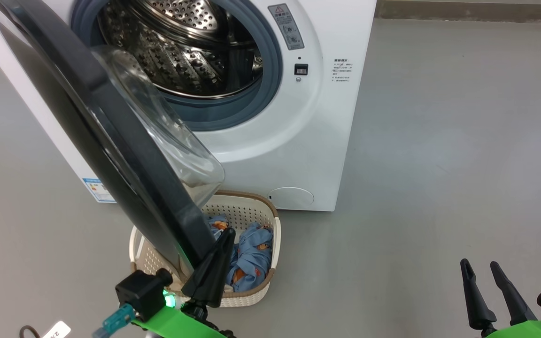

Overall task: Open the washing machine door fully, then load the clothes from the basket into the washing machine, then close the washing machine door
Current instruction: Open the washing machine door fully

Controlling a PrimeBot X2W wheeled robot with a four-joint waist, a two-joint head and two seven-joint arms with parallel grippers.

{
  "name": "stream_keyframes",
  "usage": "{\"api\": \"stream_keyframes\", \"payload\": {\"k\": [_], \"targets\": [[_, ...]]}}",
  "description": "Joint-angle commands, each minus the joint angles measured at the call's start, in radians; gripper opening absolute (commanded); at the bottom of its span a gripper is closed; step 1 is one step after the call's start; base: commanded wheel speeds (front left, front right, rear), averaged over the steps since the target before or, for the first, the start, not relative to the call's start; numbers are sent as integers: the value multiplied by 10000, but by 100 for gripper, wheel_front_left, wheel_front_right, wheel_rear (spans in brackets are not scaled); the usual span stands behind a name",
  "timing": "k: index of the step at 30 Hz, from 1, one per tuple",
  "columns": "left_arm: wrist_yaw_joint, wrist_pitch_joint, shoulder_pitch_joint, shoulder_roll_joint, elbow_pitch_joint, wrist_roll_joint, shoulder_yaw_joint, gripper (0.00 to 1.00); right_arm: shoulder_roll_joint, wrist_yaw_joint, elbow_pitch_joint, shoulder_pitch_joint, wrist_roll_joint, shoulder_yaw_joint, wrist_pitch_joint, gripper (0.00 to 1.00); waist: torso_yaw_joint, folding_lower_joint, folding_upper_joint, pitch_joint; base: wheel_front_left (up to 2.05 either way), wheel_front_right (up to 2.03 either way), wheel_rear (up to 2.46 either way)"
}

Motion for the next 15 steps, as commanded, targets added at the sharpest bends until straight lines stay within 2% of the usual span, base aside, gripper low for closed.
{"api": "stream_keyframes", "payload": {"k": [1,15], "targets": [[-11,-65,-479,61,-122,-25,476,0,-154,14,-267,-213,-57,238,-132,100,20,0,-1,12,0,0,0],[-11,-65,-490,61,56,100,761,0,-127,14,-353,-306,-94,215,-132,100,242,0,-1,157,0,0,0]]}}
